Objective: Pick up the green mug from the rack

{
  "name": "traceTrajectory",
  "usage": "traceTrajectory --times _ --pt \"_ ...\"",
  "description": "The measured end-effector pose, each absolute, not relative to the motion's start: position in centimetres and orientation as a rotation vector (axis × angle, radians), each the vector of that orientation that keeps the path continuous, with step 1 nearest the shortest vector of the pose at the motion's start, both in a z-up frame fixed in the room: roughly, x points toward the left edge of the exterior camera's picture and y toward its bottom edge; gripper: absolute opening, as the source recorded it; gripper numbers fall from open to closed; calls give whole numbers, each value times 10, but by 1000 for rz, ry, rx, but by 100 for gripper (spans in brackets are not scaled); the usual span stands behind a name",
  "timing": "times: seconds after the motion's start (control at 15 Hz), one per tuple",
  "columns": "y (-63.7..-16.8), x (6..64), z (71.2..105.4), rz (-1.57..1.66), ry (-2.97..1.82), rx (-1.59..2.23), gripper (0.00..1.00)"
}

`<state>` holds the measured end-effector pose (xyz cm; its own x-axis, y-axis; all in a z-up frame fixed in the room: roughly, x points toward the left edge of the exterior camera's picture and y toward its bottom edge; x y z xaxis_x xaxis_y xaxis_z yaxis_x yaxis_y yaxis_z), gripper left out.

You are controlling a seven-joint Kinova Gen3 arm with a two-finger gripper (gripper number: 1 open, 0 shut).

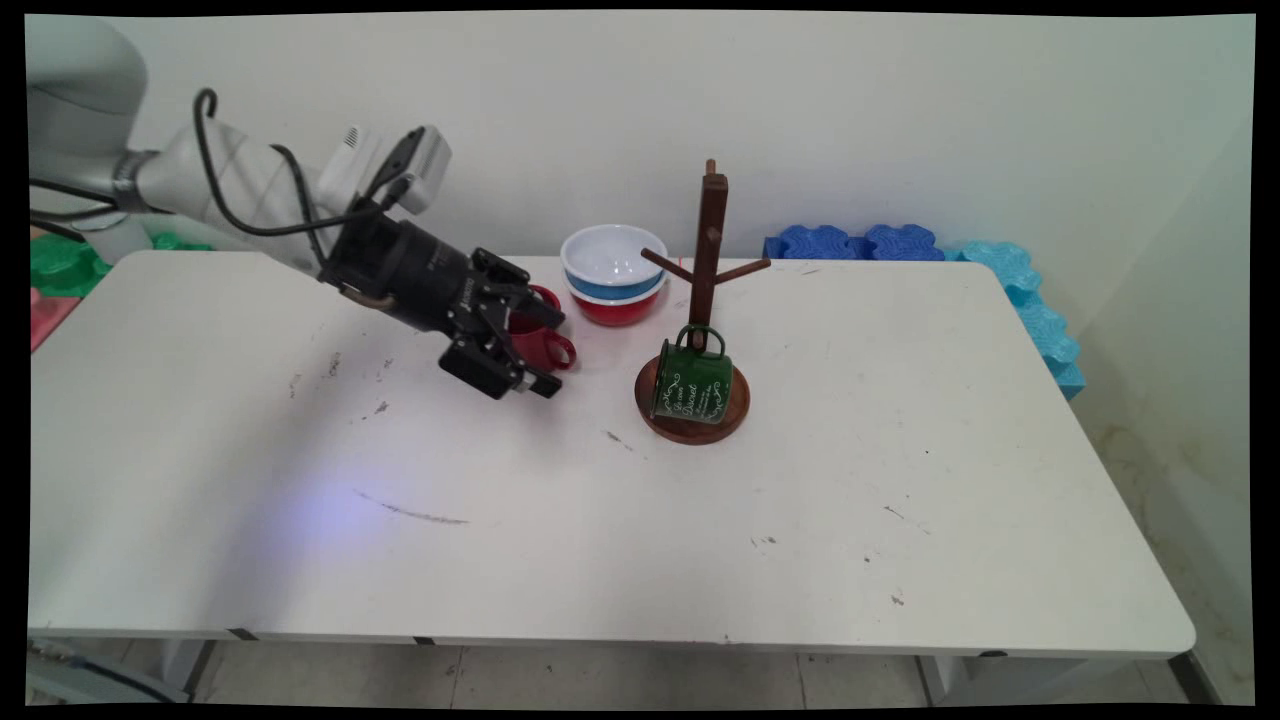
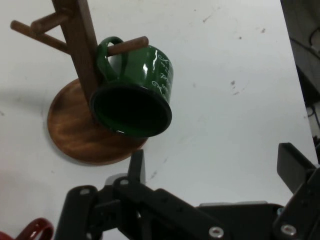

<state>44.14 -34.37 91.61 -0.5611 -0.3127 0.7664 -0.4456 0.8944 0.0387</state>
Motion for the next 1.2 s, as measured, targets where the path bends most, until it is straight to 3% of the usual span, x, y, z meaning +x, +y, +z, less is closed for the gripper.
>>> traceTrajectory --times 1.2 --pt "-380 433 833 25 -1996 755 100"
